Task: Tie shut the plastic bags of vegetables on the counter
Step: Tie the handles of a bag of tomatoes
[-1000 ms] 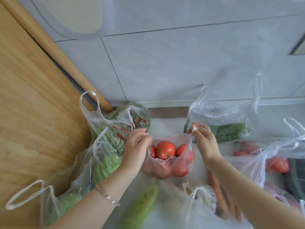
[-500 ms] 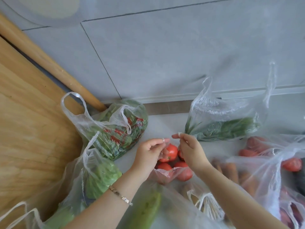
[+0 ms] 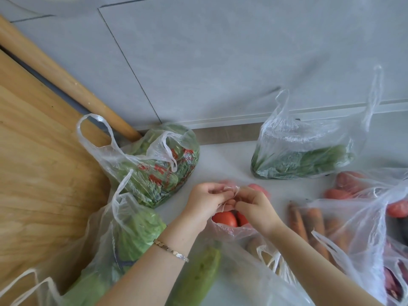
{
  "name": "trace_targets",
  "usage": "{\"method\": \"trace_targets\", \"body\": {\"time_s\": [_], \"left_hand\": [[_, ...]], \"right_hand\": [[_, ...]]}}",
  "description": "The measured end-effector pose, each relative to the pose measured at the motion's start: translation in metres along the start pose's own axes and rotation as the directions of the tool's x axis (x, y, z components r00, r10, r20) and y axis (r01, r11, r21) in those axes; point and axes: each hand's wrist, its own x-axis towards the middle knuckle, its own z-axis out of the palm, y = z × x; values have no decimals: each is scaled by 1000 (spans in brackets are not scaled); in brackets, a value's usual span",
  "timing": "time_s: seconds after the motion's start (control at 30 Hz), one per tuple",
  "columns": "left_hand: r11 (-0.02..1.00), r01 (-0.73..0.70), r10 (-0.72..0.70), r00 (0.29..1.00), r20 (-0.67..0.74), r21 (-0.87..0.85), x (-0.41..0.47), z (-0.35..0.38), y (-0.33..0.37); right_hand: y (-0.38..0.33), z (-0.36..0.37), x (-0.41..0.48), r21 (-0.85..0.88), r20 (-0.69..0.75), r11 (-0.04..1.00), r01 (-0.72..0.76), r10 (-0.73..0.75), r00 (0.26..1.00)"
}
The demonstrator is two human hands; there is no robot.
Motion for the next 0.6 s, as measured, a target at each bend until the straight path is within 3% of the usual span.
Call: {"method": "trace_targets", "body": {"time_s": [0.1, 0.2, 0.3, 0.33, 0.43, 0.47, 0.53, 0.6], "left_hand": [[995, -69, 71, 997, -29, 72, -1, 2, -3], [957, -169, 190, 979, -71, 236, -1, 2, -11], [781, -236, 342, 936, -80, 578, 0, 2, -17], [760, -220, 320, 946, -57, 611, -1, 2, -17], [851, -163, 145, 987, 73, 500, -6, 0, -16], [840, -176, 134, 984, 118, 513, -6, -1, -16], [787, -235, 146, 969, 197, 571, -8, -3, -17], [662, -325, 245, 945, 215, 675, -7, -4, -19]], "right_hand": [[1, -3, -2, 108, 6, 993, -43, 42, 999], [4, -2, -4, -7, -62, 999, -36, 36, 997], [7, -1, -3, -80, -222, 995, -62, 43, 974], [8, -1, -1, -65, -275, 995, -81, 61, 960], [8, -3, 5, 10, -387, 986, -165, 156, 909], [9, -4, 7, 62, -399, 978, -198, 206, 893], [10, -3, 13, 121, -400, 957, -262, 289, 870], [12, -3, 20, 83, -376, 947, -311, 319, 870]]}}
